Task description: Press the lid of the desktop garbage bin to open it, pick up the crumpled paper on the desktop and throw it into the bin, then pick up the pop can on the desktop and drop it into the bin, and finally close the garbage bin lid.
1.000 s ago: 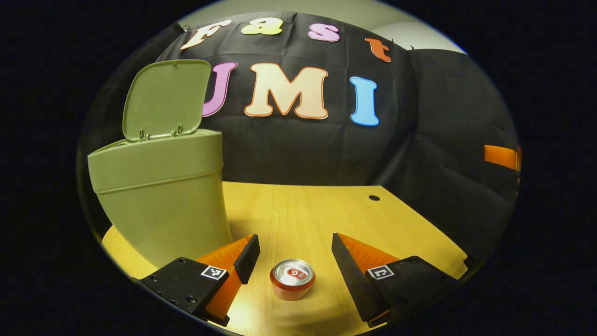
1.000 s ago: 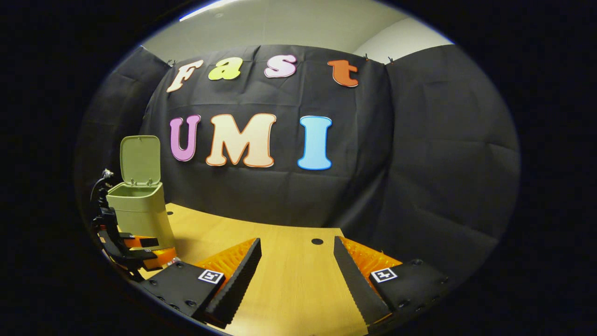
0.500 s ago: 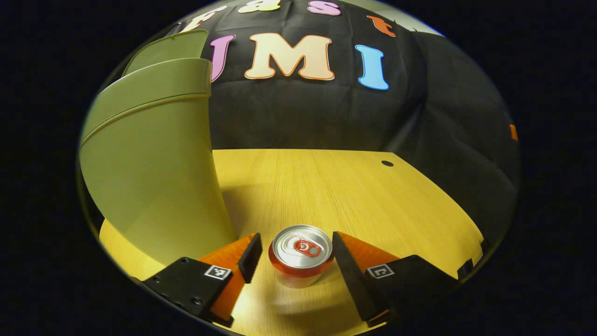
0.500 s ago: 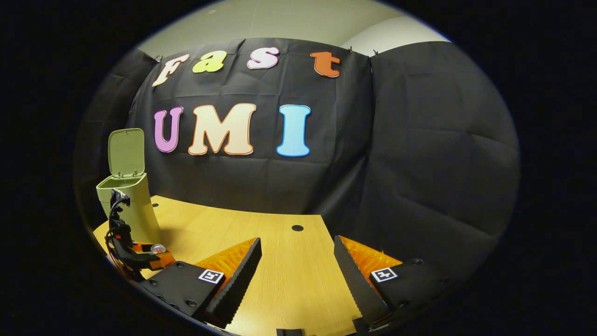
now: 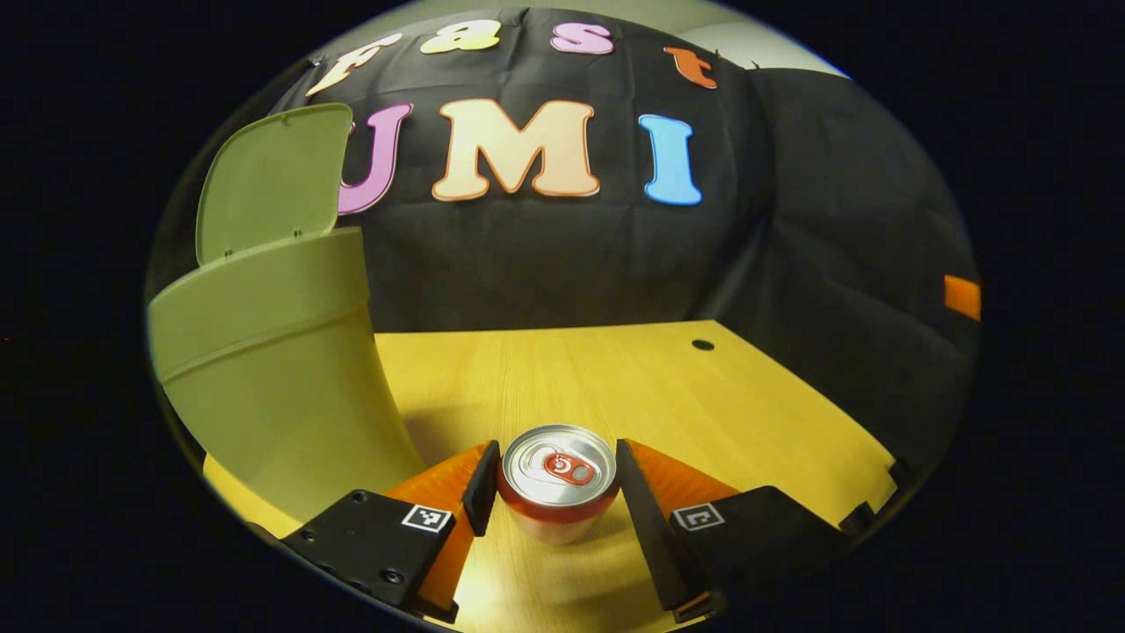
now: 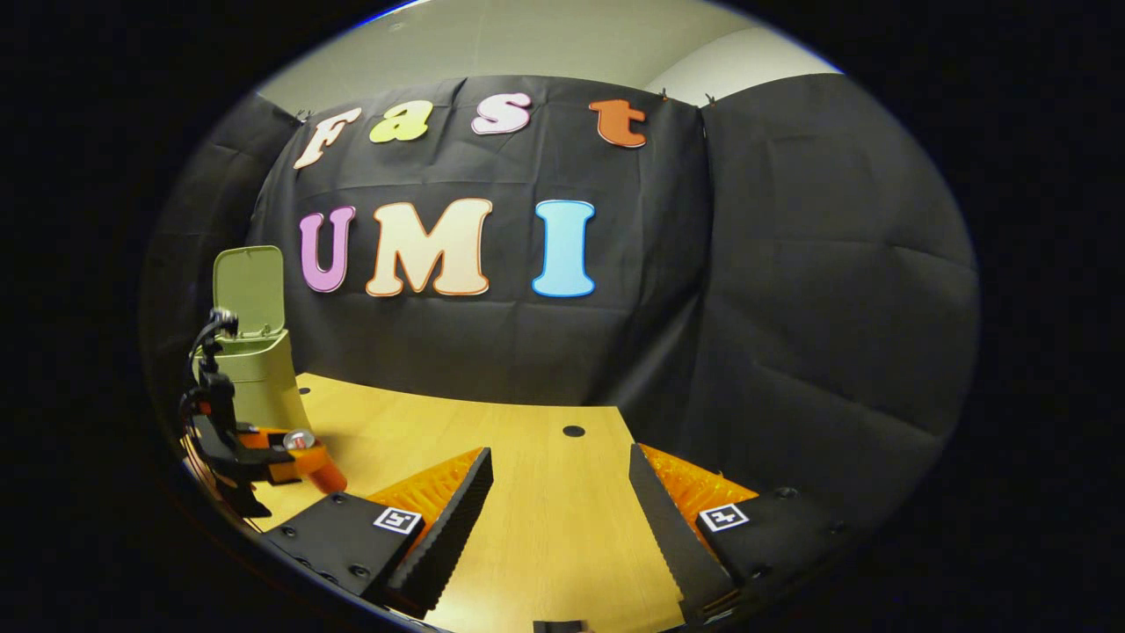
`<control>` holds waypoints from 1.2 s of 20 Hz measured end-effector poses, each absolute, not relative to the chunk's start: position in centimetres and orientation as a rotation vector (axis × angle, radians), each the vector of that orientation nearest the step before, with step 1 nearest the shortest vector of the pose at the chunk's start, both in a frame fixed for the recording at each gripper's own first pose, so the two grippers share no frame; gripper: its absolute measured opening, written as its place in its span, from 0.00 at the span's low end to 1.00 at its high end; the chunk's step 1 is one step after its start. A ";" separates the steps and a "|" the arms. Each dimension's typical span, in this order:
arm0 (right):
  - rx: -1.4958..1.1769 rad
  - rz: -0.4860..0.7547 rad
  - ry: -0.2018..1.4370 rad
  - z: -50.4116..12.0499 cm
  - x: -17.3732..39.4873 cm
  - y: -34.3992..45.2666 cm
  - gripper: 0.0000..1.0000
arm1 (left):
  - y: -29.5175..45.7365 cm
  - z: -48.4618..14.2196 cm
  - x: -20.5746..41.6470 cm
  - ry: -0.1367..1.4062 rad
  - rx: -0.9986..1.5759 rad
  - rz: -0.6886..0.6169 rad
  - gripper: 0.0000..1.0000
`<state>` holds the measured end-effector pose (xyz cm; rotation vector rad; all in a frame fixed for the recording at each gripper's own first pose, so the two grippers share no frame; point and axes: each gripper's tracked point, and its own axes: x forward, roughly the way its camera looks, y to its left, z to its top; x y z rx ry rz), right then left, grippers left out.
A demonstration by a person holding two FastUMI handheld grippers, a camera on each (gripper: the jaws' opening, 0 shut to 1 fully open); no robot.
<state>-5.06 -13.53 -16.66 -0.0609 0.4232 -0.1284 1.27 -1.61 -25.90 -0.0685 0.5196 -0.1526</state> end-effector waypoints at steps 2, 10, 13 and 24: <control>-0.049 -0.103 0.428 -17.3 -5.2 -12.3 0.98 | -1.5 -22.9 2.3 0.466 -0.087 -0.154 0.76; -0.008 -0.032 0.447 -19.5 -4.8 -9.4 0.99 | 1.8 -10.7 6.8 0.236 -0.083 -0.103 0.76; 0.007 -0.026 0.449 -20.0 -4.5 -9.2 0.99 | 5.4 -6.8 8.1 0.158 -0.064 -0.027 0.75; 0.015 0.005 0.463 -21.1 -3.1 -7.5 0.98 | 19.1 -11.3 5.7 0.248 -0.031 0.281 0.76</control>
